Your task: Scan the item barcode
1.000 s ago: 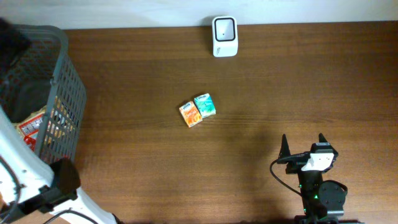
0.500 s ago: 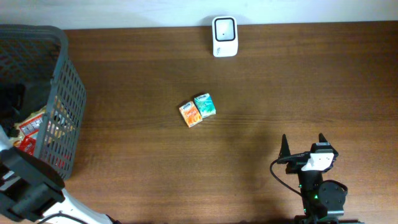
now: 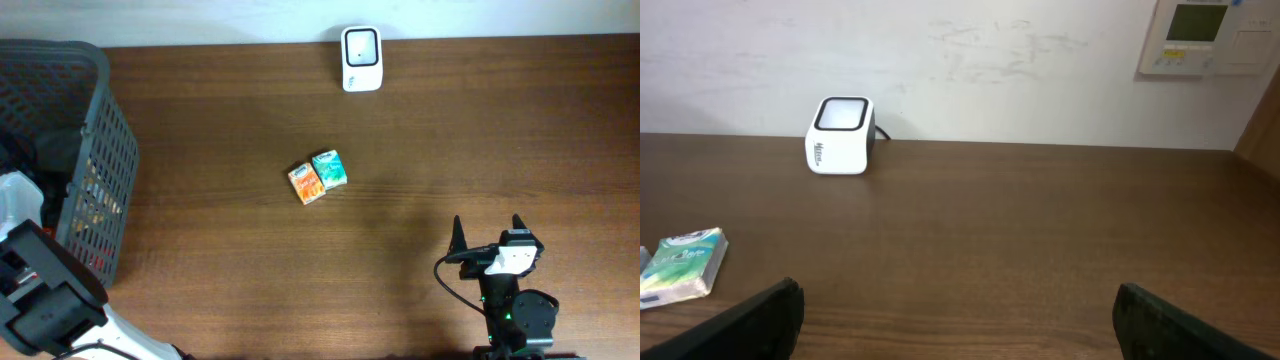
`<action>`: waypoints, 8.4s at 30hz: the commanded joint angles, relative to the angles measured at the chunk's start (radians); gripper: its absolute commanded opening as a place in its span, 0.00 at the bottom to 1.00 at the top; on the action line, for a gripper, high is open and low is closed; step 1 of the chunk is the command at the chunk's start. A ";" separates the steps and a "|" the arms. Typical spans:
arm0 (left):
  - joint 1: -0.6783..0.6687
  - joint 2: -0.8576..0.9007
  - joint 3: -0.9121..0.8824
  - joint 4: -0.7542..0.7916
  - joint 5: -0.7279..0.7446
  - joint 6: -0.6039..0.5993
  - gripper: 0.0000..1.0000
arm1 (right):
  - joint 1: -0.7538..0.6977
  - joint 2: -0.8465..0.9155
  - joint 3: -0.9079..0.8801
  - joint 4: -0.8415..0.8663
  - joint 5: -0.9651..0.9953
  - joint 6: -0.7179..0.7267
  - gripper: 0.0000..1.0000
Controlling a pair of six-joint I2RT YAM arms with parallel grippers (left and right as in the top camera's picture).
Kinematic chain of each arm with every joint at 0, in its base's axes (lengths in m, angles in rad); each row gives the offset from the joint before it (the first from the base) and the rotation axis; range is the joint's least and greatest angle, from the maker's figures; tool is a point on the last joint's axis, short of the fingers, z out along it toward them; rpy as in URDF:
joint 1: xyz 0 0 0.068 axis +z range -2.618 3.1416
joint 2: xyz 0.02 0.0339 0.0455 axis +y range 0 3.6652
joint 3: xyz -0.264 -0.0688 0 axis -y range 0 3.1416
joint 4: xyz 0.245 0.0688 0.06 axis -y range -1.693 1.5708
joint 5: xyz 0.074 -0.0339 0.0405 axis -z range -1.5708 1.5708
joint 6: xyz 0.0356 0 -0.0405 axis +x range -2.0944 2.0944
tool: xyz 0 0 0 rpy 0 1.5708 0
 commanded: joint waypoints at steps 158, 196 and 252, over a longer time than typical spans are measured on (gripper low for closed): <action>-0.534 0.076 1.652 -1.027 0.277 0.289 0.00 | 0.005 -0.006 -0.009 -0.001 -0.005 0.001 0.98; -1.445 0.228 0.613 -0.172 0.146 0.288 0.36 | 0.005 -0.006 -0.009 -0.001 -0.005 0.001 0.98; -1.262 0.446 1.543 -0.971 0.045 0.507 0.99 | 0.005 -0.006 -0.009 -0.001 -0.005 0.001 0.98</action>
